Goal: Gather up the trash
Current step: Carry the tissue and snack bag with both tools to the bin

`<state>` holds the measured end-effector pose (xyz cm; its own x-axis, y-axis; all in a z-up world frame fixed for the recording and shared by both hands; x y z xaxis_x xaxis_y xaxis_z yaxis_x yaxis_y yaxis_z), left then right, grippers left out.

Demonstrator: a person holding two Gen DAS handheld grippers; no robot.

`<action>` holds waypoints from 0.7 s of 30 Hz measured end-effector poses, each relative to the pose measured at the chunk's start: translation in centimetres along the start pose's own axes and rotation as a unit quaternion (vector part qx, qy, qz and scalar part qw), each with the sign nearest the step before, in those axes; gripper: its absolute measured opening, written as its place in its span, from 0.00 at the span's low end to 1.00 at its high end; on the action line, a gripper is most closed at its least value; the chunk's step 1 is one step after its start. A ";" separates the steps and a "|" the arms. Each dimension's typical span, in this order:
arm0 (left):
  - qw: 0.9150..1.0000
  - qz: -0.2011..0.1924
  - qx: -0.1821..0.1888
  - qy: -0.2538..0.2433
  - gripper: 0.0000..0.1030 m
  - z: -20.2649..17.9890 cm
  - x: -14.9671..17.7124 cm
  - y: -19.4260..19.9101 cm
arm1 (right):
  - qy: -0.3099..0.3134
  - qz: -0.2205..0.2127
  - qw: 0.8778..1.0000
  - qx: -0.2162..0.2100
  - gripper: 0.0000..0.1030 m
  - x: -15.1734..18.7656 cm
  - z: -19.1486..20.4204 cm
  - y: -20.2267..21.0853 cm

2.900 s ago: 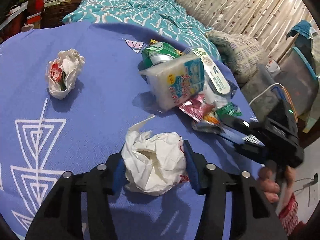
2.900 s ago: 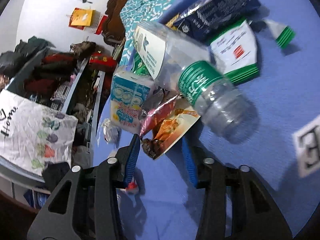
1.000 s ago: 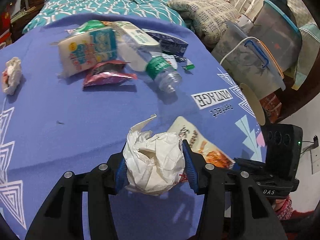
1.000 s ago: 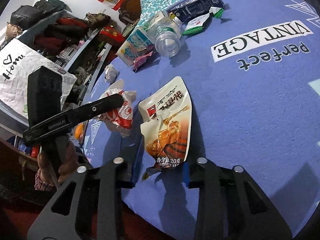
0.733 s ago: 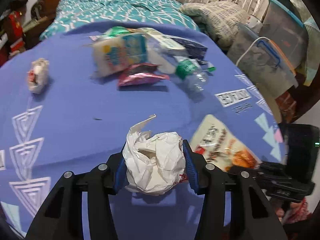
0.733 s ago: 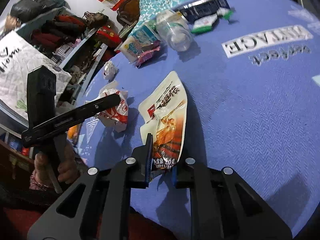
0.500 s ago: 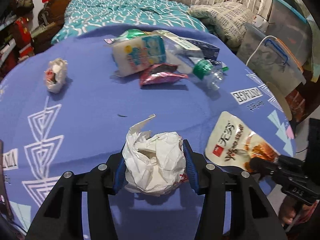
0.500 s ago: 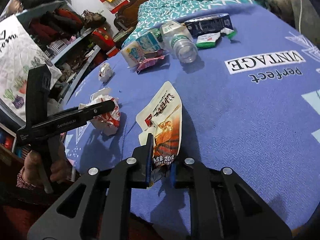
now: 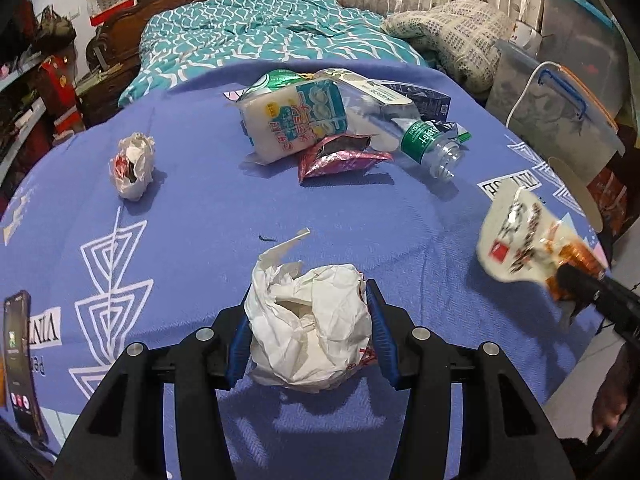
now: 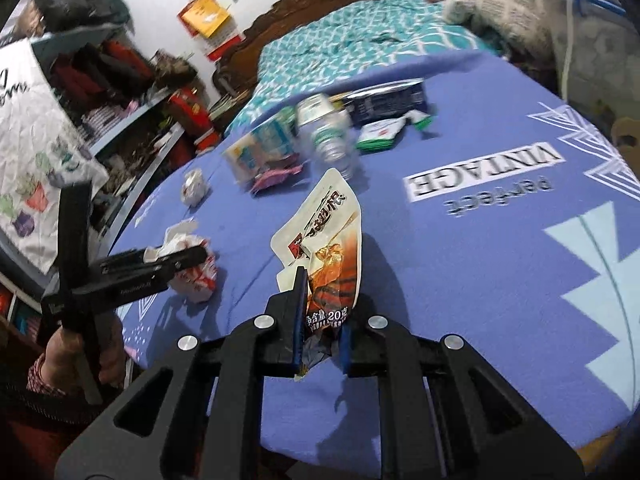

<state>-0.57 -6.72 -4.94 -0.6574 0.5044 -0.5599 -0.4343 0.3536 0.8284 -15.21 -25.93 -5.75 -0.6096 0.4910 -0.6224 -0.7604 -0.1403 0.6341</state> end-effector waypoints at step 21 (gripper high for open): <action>0.993 -0.014 -0.027 -0.116 0.47 -9.7 -5.1 -1.4 | -0.098 -0.077 0.991 0.036 0.15 0.0 -11.6 6.2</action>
<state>-2.56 -17.46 -3.09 -0.4870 0.6653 -0.5659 -0.4867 0.3312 0.8083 -22.47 -36.76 -7.15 -0.4263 0.6612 -0.6173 -0.8187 0.0081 0.5741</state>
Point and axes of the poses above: each gripper's, at about its wrist camera, not at the fingertips, and y roughly against the way its jaws point, z to its left, x to its underside, the point moved 3 cm from there along -y, roughly the way its jaws point, and after that the axes turned 1 degree about y, right-handed, at the moved point
